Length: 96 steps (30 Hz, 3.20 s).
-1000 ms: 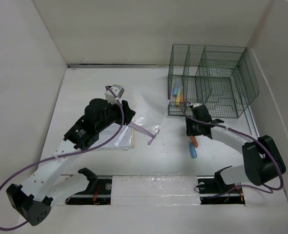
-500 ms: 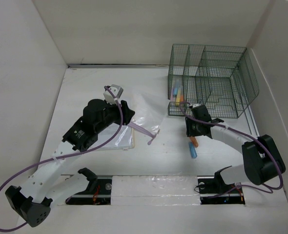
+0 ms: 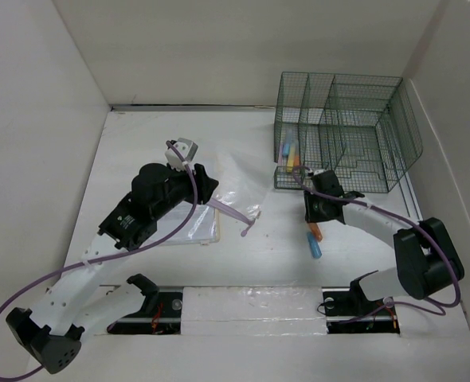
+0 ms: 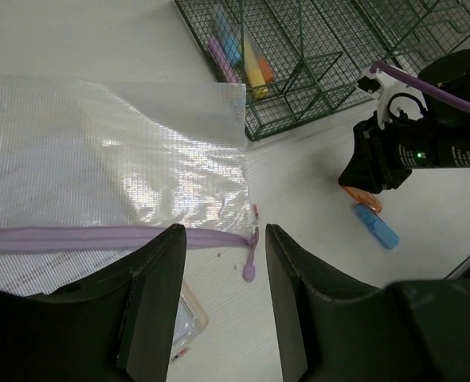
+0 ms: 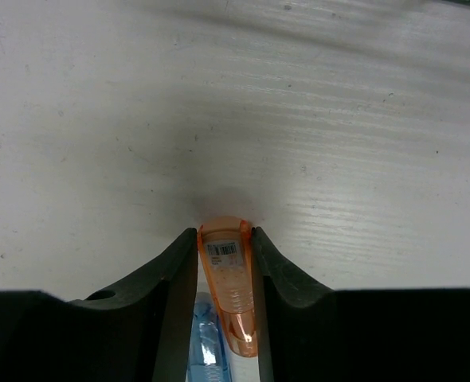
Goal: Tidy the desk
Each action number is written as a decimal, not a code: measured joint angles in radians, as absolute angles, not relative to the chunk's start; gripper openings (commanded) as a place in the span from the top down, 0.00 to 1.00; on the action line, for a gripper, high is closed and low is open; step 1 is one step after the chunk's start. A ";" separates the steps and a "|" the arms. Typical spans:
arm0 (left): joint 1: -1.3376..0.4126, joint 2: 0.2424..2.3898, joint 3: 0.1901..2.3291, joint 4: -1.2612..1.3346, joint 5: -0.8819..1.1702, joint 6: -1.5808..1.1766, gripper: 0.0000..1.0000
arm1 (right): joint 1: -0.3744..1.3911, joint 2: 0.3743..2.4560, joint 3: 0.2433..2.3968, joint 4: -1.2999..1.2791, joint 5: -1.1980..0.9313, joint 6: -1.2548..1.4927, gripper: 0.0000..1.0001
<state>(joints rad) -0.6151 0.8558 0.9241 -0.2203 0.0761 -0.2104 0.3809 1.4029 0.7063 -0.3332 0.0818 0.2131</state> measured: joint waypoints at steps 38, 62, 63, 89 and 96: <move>-0.615 0.856 0.924 -0.221 0.078 -0.210 0.60 | 0.377 1.435 0.774 0.555 0.375 0.129 0.72; -0.615 0.874 0.924 -0.221 0.076 -0.210 0.60 | 0.354 1.454 0.695 0.556 0.384 0.165 0.39; -0.615 0.874 0.924 -0.221 0.076 -0.210 0.60 | 0.354 1.432 0.699 0.536 0.382 0.164 0.36; -0.615 0.819 0.924 -0.220 0.102 -0.210 0.60 | 0.421 1.067 0.648 -0.474 0.036 0.312 0.39; -0.615 0.741 0.924 -0.220 0.105 -0.210 0.59 | 0.412 1.235 0.657 -0.526 -0.044 0.302 0.40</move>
<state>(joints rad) -0.6151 0.7414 0.9241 -0.2203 0.1055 -0.2104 0.4122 1.2346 0.6567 -0.5259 -0.0444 0.3016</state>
